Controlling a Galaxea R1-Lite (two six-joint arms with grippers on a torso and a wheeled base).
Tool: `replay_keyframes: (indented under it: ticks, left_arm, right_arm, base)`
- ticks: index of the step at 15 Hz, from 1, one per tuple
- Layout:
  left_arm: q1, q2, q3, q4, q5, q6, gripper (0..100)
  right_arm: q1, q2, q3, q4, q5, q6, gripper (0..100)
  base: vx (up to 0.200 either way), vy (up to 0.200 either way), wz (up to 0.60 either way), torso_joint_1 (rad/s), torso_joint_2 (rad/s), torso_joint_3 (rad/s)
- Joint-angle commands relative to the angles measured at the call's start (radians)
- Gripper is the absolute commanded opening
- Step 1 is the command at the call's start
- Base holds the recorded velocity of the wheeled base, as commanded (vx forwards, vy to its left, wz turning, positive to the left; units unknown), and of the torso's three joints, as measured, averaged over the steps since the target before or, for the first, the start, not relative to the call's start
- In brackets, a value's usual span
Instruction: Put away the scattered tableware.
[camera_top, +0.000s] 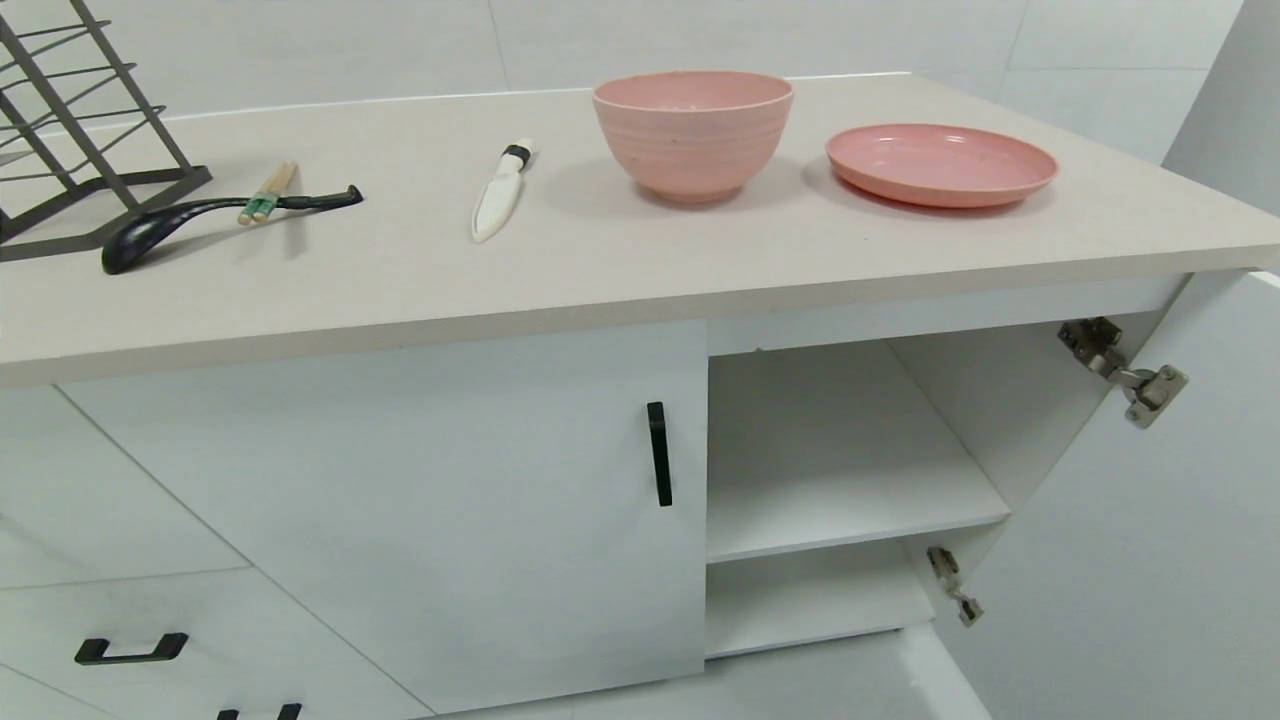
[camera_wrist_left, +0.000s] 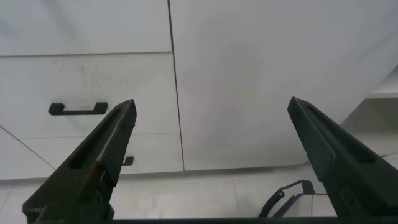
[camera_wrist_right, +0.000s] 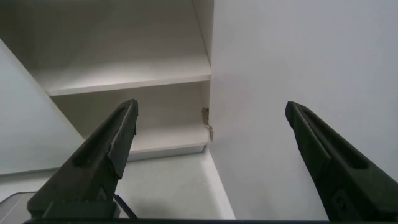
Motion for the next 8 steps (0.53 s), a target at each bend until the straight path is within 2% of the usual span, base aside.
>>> replay_keyframes:
  ticks: [1,6,8]
  left_arm:
    - [0.000,0.001,0.000,0.000,0.000,-0.001,100]
    - [0.000,0.001,0.000,0.000,0.000,0.000,100]
    - [0.000,0.001,0.000,0.000,0.000,0.000,100]
  right_arm:
    - [0.000,0.001,0.000,0.000,0.000,0.000,100]
    - [-0.001,0.001,0.000,0.000,0.000,0.002,100]
    - [0.000,0.001,0.000,0.000,0.000,0.002,100]
  base:
    - [0.000,0.000,0.00,0.000,0.00,0.000]
    - [0.000,0.000,0.00,0.000,0.00,0.000]
    - [0.000,0.000,0.00,0.124,-0.14,-0.029]
